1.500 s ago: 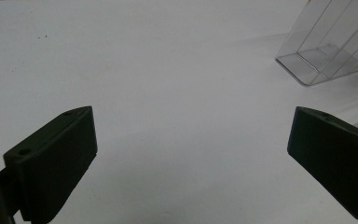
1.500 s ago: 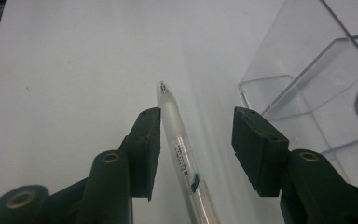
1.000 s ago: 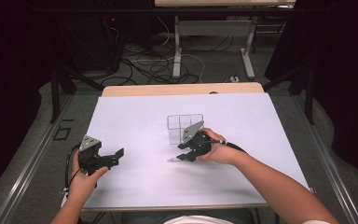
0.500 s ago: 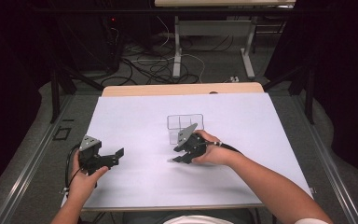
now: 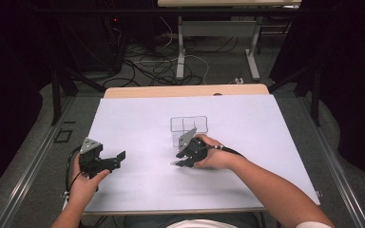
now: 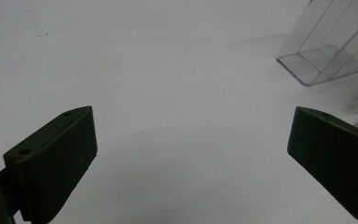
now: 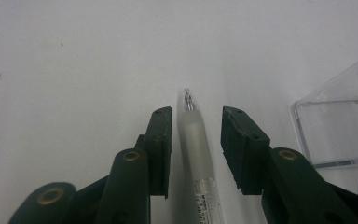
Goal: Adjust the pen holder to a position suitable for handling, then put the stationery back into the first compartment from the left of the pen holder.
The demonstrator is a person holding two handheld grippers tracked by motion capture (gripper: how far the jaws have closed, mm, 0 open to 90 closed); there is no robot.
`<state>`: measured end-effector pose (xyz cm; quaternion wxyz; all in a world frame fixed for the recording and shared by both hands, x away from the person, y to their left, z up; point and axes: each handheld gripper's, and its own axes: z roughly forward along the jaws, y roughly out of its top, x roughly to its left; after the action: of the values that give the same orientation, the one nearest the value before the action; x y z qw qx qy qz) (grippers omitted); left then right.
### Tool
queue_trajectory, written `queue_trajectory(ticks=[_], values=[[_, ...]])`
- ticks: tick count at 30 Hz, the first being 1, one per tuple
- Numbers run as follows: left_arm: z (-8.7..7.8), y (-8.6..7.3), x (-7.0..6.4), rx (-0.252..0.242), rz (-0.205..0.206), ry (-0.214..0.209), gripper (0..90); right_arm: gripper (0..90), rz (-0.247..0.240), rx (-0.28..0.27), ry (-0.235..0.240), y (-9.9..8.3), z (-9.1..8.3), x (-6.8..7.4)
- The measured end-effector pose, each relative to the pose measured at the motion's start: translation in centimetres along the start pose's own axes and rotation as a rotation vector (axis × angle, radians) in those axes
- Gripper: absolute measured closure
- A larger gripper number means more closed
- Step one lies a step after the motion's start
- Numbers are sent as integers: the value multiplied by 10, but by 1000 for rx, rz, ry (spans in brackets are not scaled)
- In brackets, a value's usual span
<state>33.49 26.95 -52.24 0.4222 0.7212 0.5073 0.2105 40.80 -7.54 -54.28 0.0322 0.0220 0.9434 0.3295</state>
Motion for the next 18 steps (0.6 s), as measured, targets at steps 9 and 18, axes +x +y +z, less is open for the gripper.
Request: queue_trajectory(ticks=[9,18], values=[[0,-1,-1,3,-2,1,14,701,-26,17,21,-3,5,-3],[0,0,-1,4,-1,-1,14,730,-28,13,38,-3,6,-5]])
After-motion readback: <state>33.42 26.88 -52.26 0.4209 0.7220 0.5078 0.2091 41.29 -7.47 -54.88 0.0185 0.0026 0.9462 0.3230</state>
